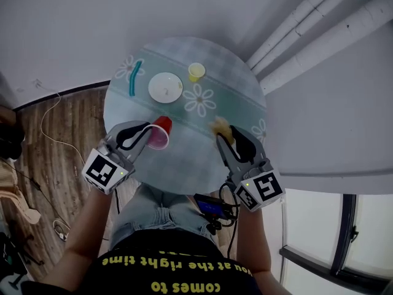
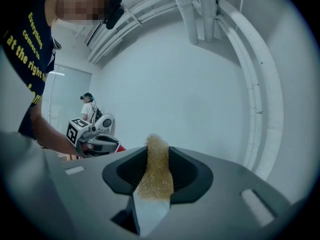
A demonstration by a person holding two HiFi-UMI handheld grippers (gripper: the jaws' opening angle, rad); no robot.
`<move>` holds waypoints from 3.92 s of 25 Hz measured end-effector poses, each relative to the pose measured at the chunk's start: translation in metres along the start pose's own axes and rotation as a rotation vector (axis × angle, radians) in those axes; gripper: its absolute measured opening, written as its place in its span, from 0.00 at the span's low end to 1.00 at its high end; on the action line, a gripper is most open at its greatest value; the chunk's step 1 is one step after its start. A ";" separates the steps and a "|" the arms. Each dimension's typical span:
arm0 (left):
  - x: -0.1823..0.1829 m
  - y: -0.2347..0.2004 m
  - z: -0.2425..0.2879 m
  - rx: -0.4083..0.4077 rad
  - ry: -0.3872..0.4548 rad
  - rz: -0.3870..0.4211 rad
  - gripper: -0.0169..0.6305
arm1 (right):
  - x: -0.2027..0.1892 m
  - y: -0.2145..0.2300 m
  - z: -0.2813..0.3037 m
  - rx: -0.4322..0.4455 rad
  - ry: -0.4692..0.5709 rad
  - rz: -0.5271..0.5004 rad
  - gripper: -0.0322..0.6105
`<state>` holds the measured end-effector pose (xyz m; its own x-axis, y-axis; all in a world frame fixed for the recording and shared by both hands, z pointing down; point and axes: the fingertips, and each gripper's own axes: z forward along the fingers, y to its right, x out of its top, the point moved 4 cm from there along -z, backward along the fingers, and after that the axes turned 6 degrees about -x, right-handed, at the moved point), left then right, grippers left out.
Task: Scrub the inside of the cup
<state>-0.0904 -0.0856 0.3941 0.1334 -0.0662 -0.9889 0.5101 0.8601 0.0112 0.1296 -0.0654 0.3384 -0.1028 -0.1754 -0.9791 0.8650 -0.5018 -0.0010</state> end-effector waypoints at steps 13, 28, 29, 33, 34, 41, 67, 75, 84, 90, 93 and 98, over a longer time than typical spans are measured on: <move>-0.022 -0.004 0.001 0.001 -0.042 -0.023 0.07 | -0.031 0.007 0.010 -0.006 -0.050 0.050 0.26; -0.061 0.003 -0.001 0.010 -0.110 -0.076 0.07 | -0.073 0.007 0.013 -0.013 -0.100 0.105 0.26; -0.064 0.003 -0.001 0.009 -0.117 -0.082 0.07 | -0.075 0.007 0.014 -0.014 -0.104 0.107 0.26; -0.078 0.002 0.000 0.003 -0.143 -0.106 0.07 | -0.089 0.008 0.017 -0.020 -0.125 0.116 0.26; -0.081 0.001 0.001 0.003 -0.149 -0.110 0.07 | -0.093 0.009 0.019 -0.023 -0.132 0.120 0.26; -0.102 -0.002 0.005 0.006 -0.191 -0.151 0.07 | -0.121 0.012 0.026 -0.027 -0.176 0.143 0.26; -0.166 -0.001 0.024 -0.007 -0.392 -0.325 0.07 | -0.194 0.011 0.043 -0.065 -0.336 0.230 0.26; -0.179 0.002 0.032 -0.014 -0.458 -0.390 0.07 | -0.220 0.012 0.048 -0.072 -0.424 0.256 0.27; -0.189 0.002 0.038 -0.005 -0.510 -0.446 0.07 | -0.241 0.013 0.055 -0.075 -0.491 0.275 0.27; -0.194 0.001 0.038 0.013 -0.518 -0.489 0.07 | -0.248 0.012 0.056 -0.073 -0.519 0.265 0.27; -0.194 -0.001 0.039 0.027 -0.521 -0.509 0.07 | -0.252 0.012 0.057 -0.072 -0.539 0.271 0.27; -0.195 -0.004 0.040 0.037 -0.534 -0.515 0.07 | -0.264 0.009 0.057 -0.060 -0.613 0.291 0.28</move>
<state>-0.0841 -0.0962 0.5925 0.2599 -0.7017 -0.6634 0.6468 0.6366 -0.4199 0.1363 -0.0719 0.6083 -0.1061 -0.7531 -0.6493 0.9233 -0.3170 0.2167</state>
